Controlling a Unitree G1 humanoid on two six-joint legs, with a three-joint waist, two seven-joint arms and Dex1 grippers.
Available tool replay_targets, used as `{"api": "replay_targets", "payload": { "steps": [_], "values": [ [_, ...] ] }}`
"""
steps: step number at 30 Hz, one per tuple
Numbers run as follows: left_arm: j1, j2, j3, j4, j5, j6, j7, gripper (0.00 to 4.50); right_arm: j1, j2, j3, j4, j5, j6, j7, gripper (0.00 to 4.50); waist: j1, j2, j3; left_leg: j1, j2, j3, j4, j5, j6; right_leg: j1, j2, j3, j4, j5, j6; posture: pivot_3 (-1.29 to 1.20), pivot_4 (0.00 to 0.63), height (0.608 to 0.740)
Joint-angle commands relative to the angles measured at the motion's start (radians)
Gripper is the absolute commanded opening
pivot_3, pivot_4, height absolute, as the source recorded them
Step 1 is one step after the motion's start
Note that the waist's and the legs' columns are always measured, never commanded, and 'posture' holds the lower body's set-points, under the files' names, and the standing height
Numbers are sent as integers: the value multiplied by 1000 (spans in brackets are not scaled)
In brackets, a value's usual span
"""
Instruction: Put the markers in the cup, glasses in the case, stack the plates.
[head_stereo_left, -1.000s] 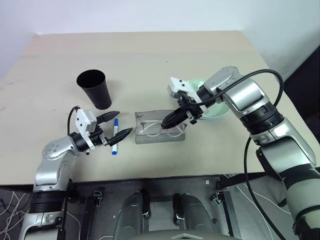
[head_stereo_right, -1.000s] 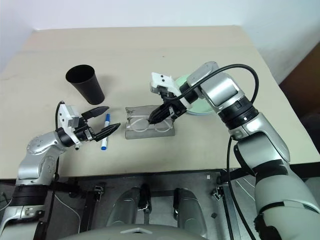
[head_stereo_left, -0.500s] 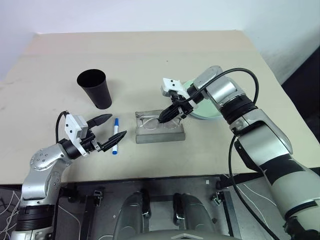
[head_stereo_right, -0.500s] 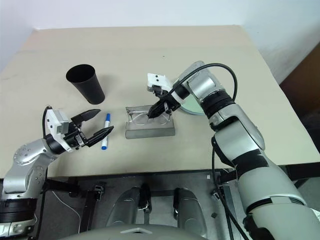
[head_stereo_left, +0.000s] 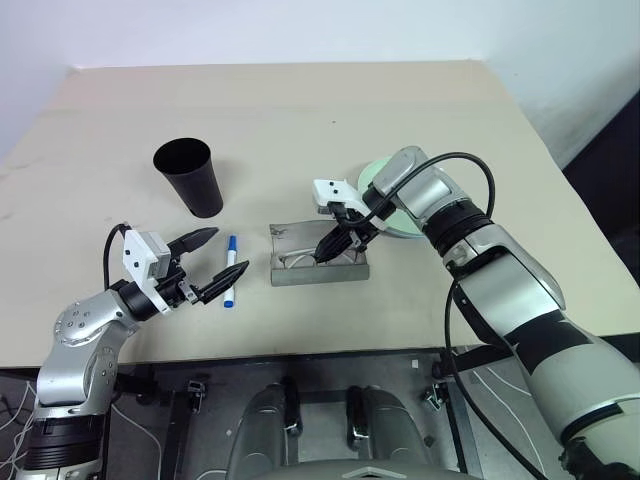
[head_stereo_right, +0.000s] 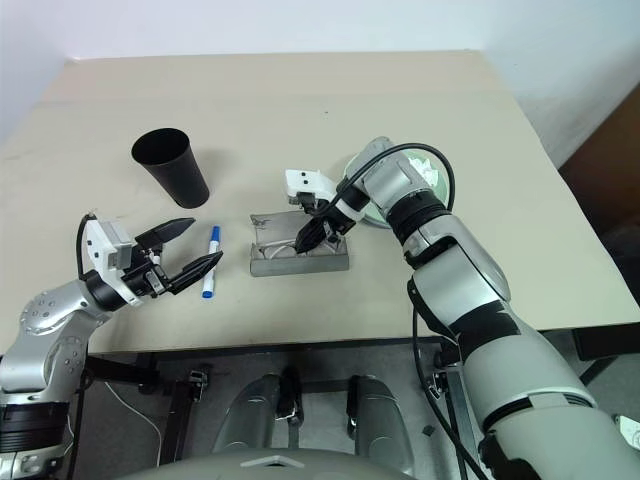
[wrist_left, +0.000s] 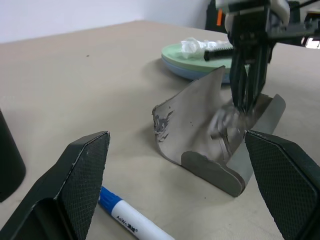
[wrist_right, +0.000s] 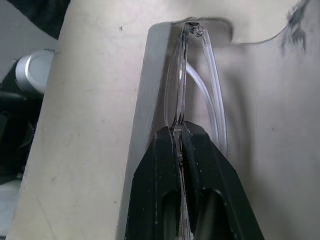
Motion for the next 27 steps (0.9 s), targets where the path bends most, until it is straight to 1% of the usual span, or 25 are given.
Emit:
{"api": "replay_targets", "payload": {
  "steps": [1, 4, 6, 10, 21, 24, 27],
  "values": [
    [-11, 2, 0, -31, -7, -8, 3, 4500, -4, 11, -2, 2, 2, 6, 7, 20, -1, 0, 0, 0, 0, 0, 0, 0, 0, 0, 0, 0, 0, 0, 0, 0, 150, 715],
    [-19, -2, -9, -27, -5, -8, 4, 4500, -2, 16, 1, 19, -19, 7, 7, 20, -2, 0, 0, 0, 0, 0, 0, 0, 0, 0, 0, 0, 0, 0, 0, 0, 150, 715],
    [-21, -4, -14, -24, -4, -11, 4, 4500, -10, 25, 5, 39, -28, 40, 7, 20, -4, 0, 0, 0, 0, 0, 0, 0, 0, 0, 0, 0, 0, 0, 0, 0, 150, 715],
    [-28, -7, -23, -3, -1, -26, 0, 4500, -24, 37, -11, 55, 2, 78, 7, 20, -12, 0, -1, 0, 0, 1, 0, 0, 0, 0, 0, 0, 0, 0, 0, 0, 150, 715],
    [-35, -18, -36, 17, 13, -47, -12, 4500, -19, 65, -22, 94, -63, 68, 7, 20, -19, 0, -1, 1, 0, 2, -1, 0, 0, 0, -1, 0, 1, 0, 0, 0, 150, 715],
    [-32, -18, -35, 12, 13, -46, -12, 4500, -22, 72, -38, 107, -79, 60, 0, 809, -19, 0, -1, 1, 0, 2, -1, 0, 0, 0, -1, 0, 1, 0, 0, 0, 150, 715],
    [-30, -19, -35, 8, 13, -43, -11, 4500, -28, 75, -55, 115, -88, 59, -2, 1810, -18, 0, -1, 0, 1, 3, -2, 0, 0, 0, -1, 0, 1, 0, 0, 0, 150, 715]
  ]
}}
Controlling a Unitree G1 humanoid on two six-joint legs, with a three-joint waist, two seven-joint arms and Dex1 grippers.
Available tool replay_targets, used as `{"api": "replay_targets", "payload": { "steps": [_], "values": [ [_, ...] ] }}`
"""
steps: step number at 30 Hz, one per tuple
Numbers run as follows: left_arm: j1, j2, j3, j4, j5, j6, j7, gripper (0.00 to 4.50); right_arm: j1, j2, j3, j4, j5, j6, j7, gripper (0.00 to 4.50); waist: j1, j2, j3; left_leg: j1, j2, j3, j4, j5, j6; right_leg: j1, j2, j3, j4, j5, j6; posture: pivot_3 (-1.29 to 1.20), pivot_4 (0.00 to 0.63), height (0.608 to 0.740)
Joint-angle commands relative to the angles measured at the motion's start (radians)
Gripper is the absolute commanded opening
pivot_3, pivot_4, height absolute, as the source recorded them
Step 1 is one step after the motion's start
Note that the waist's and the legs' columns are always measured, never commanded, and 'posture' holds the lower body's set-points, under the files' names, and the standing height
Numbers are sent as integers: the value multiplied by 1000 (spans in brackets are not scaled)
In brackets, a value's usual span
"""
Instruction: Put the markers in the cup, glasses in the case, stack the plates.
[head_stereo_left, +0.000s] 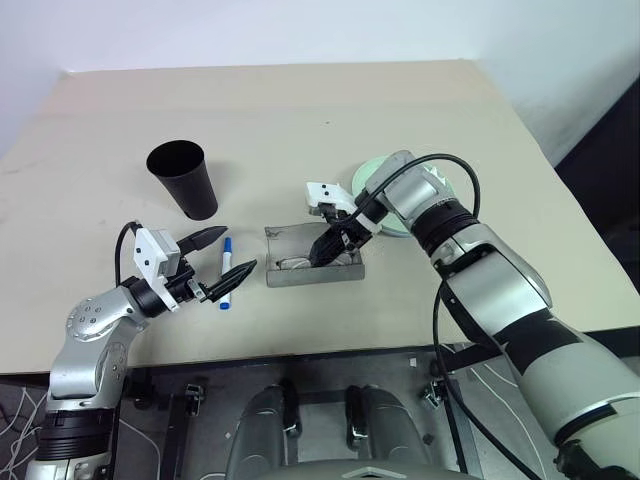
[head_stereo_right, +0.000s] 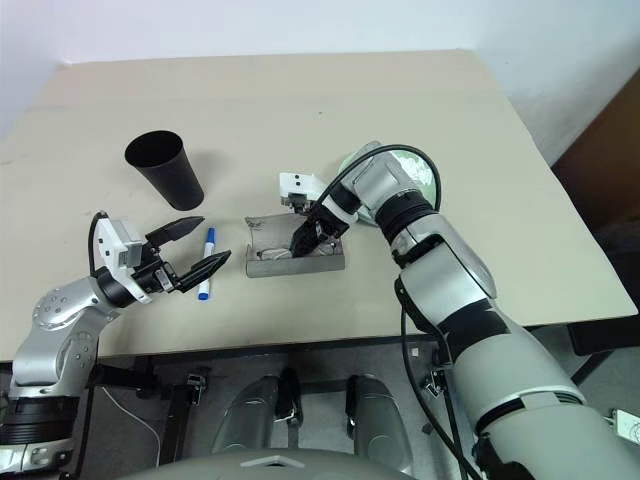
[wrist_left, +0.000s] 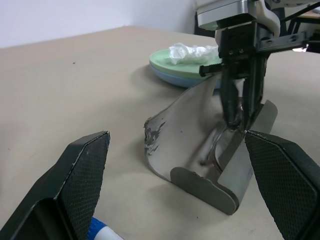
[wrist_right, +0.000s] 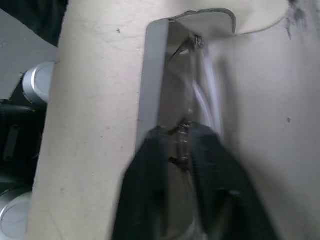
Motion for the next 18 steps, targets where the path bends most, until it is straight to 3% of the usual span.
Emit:
{"api": "replay_targets", "payload": {
  "steps": [1, 2, 18],
  "values": [
    [3, 0, 0, -23, 0, -15, 0, 4500, -5, 10, -17, 28, -16, 2, 5, 2142, 0, 0, 0, 0, 0, 0, 0, 0, 0, 0, 0, 0, 0, 0, 0, 0, 150, 715],
    [2, 0, 0, -22, 1, -15, 0, 4500, -10, 10, -24, 31, -18, 5, 2, 2430, 0, 0, 0, 0, 0, 1, 0, 0, 0, 0, 0, 0, 0, 0, 0, 0, 150, 715],
    [-26, -3, -14, 9, 4, -19, -11, 4500, -98, -32, -162, -4, 42, 95, 3, 2430, -2, 0, 0, -2, 0, 10, 0, 0, 0, -5, -6, 1, 2, 0, 0, 0, 150, 715]
  ]
}}
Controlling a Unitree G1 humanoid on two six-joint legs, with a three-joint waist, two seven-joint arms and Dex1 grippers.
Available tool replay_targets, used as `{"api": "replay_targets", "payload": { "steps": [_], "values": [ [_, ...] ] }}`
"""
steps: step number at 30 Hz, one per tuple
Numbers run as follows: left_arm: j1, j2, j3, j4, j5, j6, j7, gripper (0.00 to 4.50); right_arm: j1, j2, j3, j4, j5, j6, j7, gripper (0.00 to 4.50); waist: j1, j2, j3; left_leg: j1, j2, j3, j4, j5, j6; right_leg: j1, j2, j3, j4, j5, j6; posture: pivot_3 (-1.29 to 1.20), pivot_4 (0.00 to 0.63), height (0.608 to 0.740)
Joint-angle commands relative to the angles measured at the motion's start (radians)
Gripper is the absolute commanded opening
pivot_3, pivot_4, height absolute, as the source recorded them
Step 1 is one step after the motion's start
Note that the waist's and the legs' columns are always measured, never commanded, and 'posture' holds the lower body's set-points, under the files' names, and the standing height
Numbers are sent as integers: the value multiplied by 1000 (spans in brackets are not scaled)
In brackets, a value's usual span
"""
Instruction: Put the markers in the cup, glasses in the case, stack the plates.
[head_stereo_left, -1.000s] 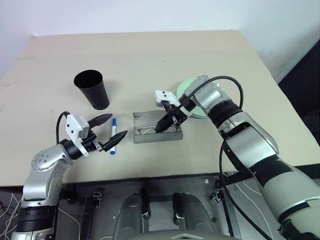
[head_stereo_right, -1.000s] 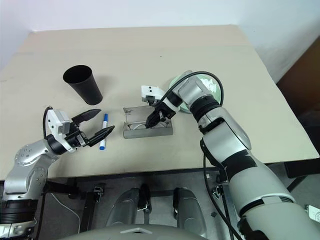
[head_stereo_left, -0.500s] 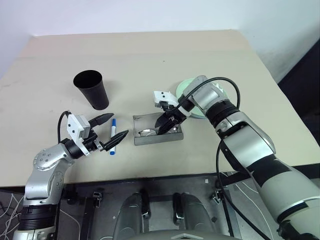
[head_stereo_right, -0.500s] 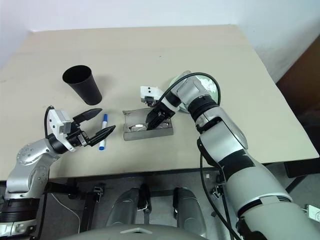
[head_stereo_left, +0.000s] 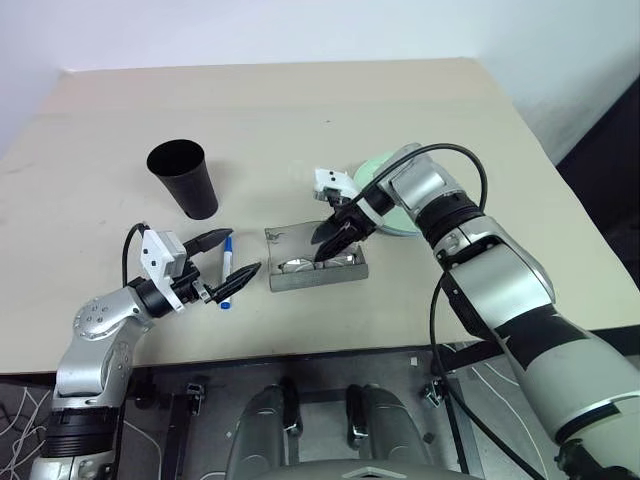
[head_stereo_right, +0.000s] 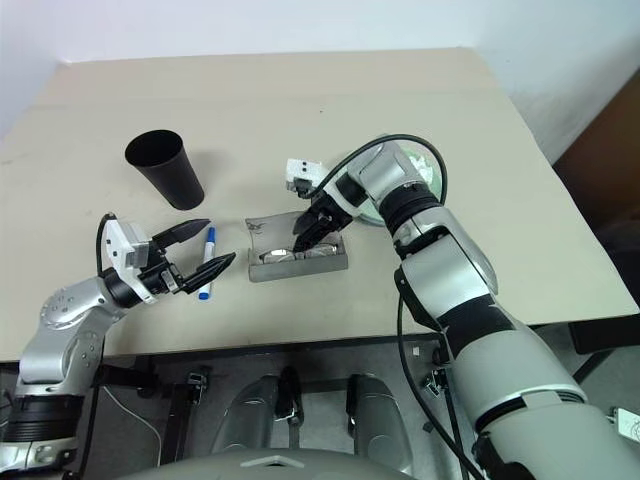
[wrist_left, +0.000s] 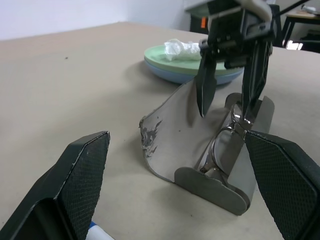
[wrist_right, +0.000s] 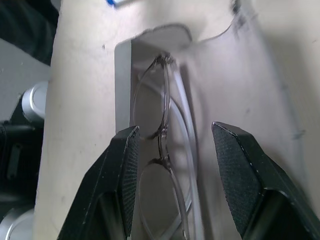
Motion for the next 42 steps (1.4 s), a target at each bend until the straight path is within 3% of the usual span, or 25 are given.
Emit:
{"api": "replay_targets", "payload": {
  "steps": [1, 3, 10, 18, 22, 29, 35, 42],
  "values": [
    [-14, 7, 10, -8, -3, -18, -6, 4500, -48, -44, -53, -79, 80, 29, 19, 2430, 0, 0, 0, 0, 0, 0, 0, 0, 0, 0, 0, 0, 0, 0, 0, 0, 150, 715],
    [-15, 10, 14, -9, -5, -15, -7, 4500, -48, -59, -74, -115, 107, 49, 18, 2430, 1, 0, 0, 0, 0, 1, 0, 0, 0, 0, -1, 0, 0, 0, 0, 0, 150, 715],
    [-6, 28, 56, -17, -25, -3, 2, 4500, -76, -44, -172, -29, 118, 62, -144, 61, -3, 0, 0, 0, 0, 4, 1, 0, 0, -1, -2, 1, 0, 0, 0, 0, 150, 715],
    [42, 54, 103, -52, -41, 16, 14, 4500, -103, 39, -272, 140, 109, 23, -509, 23, -21, 0, 0, -1, 0, 4, 0, 0, -1, -1, -2, 1, 0, 0, 0, 0, 150, 715],
    [52, 61, 111, -67, -47, 23, 22, 4500, -69, 56, -212, 160, 31, -34, -547, 23, -24, 0, 0, -1, 0, 7, 0, 2, -4, -1, -2, 1, 0, 0, 0, 0, 150, 715],
    [55, 65, 112, -87, -44, 30, 41, 4500, -2, 6, -99, -8, -17, -47, -248, 23, -23, 0, 0, -1, 0, 9, -1, 3, -4, 2, -2, 1, 0, 1, 2, 0, 150, 715],
    [55, 73, 117, -81, -44, 31, 44, 4500, 131, -70, -54, -316, 5, 78, -132, 23, -22, 0, 0, -1, 1, 9, 1, 3, -4, 0, -3, 2, 0, 1, 3, 0, 150, 715],
    [48, 84, 128, -64, -42, 26, 40, 4500, 268, -128, -21, -633, 41, 259, -119, 23, -23, 0, 0, 0, 0, 10, -2, 0, -1, -2, -4, 2, 0, 2, 3, 0, 150, 715]
  ]
}}
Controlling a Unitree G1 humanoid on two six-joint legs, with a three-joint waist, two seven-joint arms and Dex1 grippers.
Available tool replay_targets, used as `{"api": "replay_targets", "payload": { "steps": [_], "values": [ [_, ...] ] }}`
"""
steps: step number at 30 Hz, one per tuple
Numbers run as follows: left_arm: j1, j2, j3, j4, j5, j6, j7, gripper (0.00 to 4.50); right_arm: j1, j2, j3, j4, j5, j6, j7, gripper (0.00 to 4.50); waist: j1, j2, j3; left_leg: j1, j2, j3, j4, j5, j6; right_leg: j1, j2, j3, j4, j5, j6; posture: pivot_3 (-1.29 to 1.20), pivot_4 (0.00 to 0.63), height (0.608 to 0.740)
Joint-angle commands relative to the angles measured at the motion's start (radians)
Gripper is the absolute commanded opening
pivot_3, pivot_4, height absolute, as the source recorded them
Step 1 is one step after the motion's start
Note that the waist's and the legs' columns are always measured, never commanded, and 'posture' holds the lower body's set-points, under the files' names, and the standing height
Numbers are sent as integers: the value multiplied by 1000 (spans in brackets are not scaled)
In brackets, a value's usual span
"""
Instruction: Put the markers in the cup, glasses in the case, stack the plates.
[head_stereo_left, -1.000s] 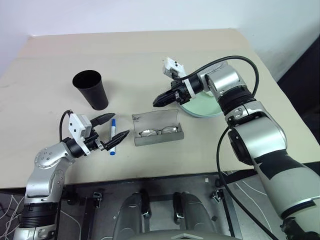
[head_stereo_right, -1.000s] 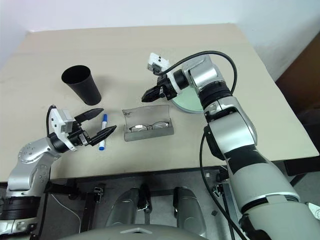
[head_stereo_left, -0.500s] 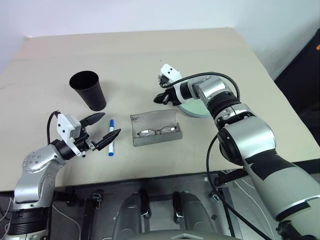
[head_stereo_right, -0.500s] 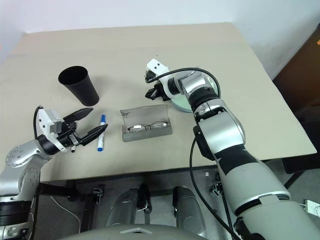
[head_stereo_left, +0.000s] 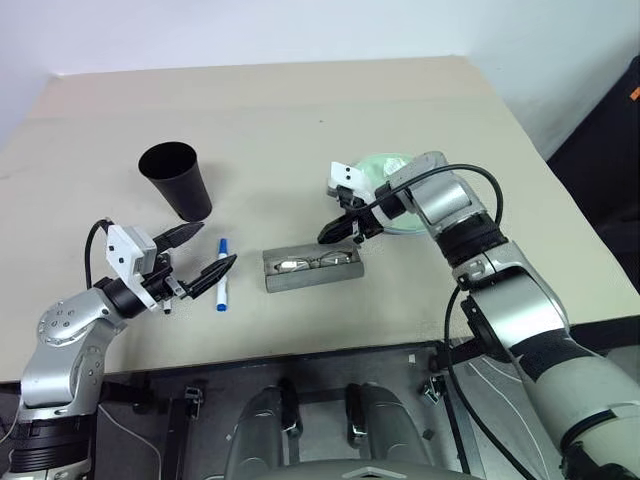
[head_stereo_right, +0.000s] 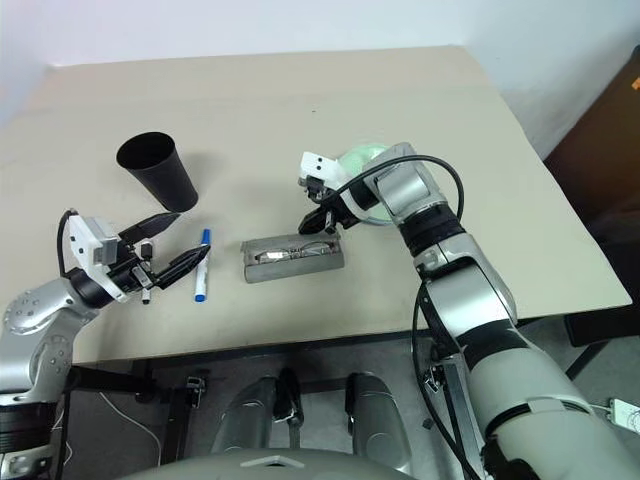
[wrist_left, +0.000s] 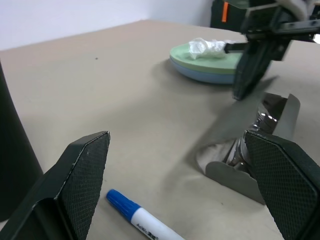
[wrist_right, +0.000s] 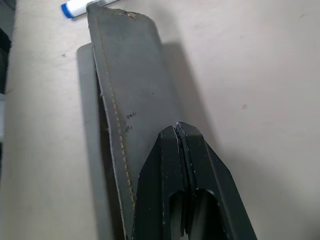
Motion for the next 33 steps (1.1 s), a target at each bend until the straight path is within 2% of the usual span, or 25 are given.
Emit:
{"api": "replay_targets", "payload": {
  "steps": [1, 5, 10, 17, 26, 29, 33],
  "values": [
    [-3, 18, 31, -16, -10, -5, -2, 4500, 50, -36, 11, -199, 47, 94, 18, 23, 0, 0, 0, 0, 0, 0, -1, 0, 0, -1, 0, 0, 0, 0, 0, 0, 150, 715],
    [2, 21, 42, -14, -12, -4, 2, 4500, 129, -75, 30, -370, 94, 172, 15, 23, 0, 0, 0, 0, 0, 0, -1, 0, 0, -1, -1, 0, 0, 0, 0, 0, 150, 715],
    [14, 17, 44, -12, -7, -6, 8, 4500, 175, -79, 44, -443, 130, 210, -29, 23, 0, 0, 0, 0, 0, 2, -1, 0, 0, 0, -2, -1, -1, 1, 0, 0, 150, 715],
    [44, -4, 72, -49, -29, 23, 73, 4500, 183, -73, 61, -416, 150, 185, -81, 23, -1, -1, 0, 0, 0, 2, -2, 0, 0, -1, -3, -2, -1, 1, -1, 0, 150, 715],
    [151, -6, 172, -169, -139, 161, 171, 4500, 155, -85, -84, -477, 397, 240, -7, 23, 1, -1, 0, 0, 0, 3, -2, 0, 0, -1, -4, -3, -3, 2, 0, 0, 150, 715],
    [171, -8, 201, -196, -167, 213, 218, 4500, 148, -77, -85, -446, 398, 213, -45, 23, 0, -1, 0, 0, 0, 2, -2, 0, 0, 0, -4, -3, -4, 3, 0, 0, 150, 715],
    [182, -22, 230, -238, -127, 249, 349, 4500, 138, -57, -77, -391, 392, 184, -86, 23, 4, -2, -1, 0, 0, 7, -9, 0, 0, 0, -5, -3, -5, 5, -2, 0, 150, 715]
  ]
}}
